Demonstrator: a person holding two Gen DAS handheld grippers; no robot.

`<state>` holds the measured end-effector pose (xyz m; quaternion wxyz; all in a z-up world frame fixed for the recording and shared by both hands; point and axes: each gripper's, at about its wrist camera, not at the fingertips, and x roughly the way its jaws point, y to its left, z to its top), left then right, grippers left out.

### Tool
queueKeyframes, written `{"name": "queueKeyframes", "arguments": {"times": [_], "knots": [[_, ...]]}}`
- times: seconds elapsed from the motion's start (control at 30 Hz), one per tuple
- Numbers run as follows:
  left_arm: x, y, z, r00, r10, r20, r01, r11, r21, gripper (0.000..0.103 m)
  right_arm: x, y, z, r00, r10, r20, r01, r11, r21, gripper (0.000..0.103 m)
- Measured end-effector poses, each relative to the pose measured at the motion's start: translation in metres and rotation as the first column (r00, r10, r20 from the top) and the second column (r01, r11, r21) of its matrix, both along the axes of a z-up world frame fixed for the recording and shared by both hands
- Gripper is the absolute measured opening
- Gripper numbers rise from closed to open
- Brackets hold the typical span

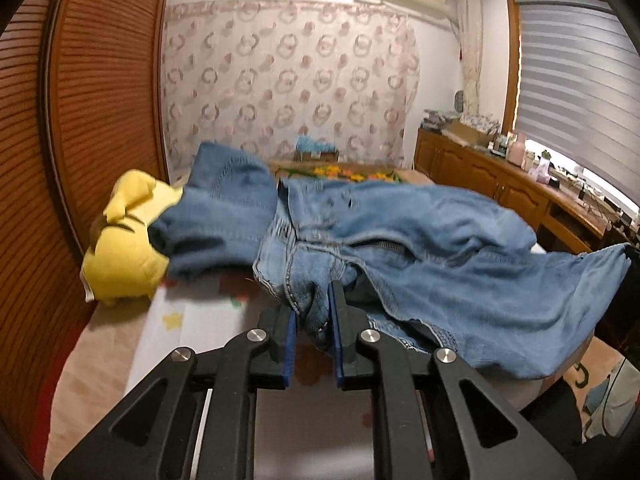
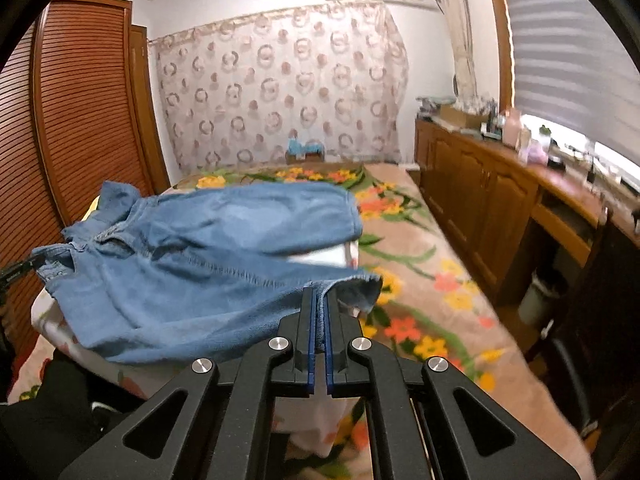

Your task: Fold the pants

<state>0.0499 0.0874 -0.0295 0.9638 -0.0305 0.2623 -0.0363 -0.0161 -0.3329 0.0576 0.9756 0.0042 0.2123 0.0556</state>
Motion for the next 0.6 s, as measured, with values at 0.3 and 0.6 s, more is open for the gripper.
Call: {"name": "queueKeyframes", "arguments": {"times": [0.3, 0.6], "knots": [[0.021, 0.006, 0.027, 0.998, 0.007, 0.064, -0.008, 1.0, 0.01, 0.015, 0.022, 0.009, 0.022, 0.996, -0.003, 0.089, 0.009, 0.997, -0.07, 0.002], [0.046, 0.005, 0.035, 0.997, 0.012, 0.082, -0.014, 1.0, 0.021, 0.015, 0.059, 0.014, 0.006, 0.997, 0.012, 0.072, -0.007, 0.997, -0.078, 0.002]]}}
